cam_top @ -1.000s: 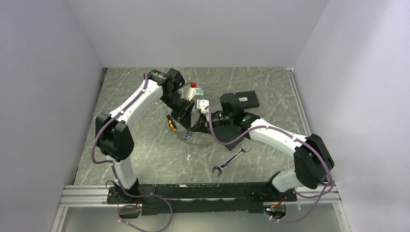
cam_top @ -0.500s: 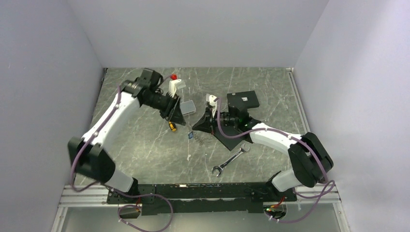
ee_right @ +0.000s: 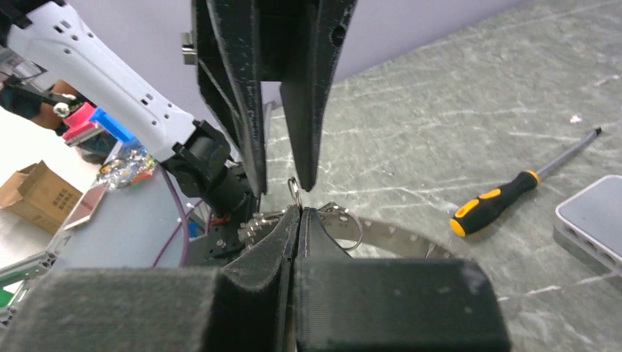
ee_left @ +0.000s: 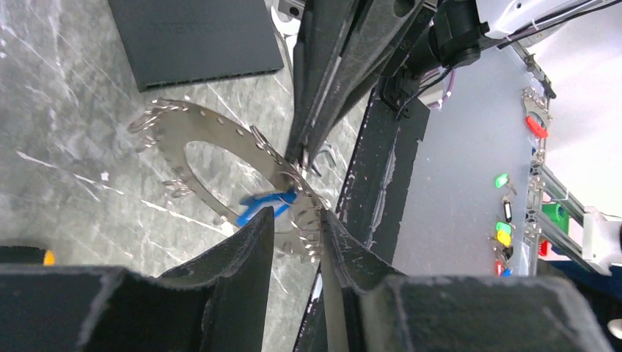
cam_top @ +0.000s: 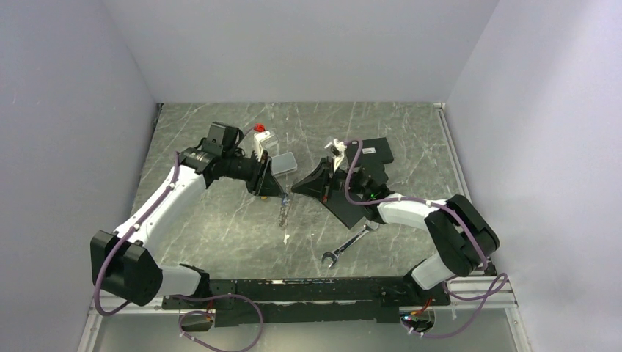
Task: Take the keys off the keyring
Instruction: Remove the key from the keyring.
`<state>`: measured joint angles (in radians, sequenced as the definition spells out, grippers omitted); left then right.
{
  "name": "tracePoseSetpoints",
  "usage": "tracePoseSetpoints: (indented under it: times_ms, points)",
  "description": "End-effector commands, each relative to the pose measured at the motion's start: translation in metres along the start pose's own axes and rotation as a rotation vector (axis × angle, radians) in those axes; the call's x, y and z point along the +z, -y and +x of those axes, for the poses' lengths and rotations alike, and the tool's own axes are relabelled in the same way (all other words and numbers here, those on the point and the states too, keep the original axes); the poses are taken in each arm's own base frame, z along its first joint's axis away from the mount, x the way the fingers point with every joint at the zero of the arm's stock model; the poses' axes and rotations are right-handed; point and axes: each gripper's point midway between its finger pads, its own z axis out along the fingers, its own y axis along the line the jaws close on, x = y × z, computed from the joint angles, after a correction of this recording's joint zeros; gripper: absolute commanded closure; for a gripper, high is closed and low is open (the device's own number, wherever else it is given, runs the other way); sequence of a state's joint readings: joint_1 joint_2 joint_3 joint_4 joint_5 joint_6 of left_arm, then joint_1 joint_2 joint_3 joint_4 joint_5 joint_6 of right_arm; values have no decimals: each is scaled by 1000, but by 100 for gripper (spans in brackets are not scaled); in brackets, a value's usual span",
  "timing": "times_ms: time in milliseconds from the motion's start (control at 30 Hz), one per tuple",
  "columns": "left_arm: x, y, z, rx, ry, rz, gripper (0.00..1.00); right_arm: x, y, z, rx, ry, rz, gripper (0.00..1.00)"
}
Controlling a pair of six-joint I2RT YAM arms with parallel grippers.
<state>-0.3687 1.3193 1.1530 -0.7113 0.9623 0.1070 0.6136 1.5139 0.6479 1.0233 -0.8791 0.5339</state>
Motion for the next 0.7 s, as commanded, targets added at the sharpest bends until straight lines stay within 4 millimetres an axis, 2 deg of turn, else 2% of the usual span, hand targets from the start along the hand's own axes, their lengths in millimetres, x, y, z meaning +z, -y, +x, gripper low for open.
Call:
tracePoseSetpoints:
  times_ms: [0,400,667]
  points:
    - [-8,9,-27,96,82,12,67,1,-22,-26,-68,87,-94,100]
    - [-7,20,-38,106,116,88,71,3,-26,-22,-65,67,-123,100]
    - [-9,28,-35,100,113,133,71,3,-25,-22,-59,74,-118,100]
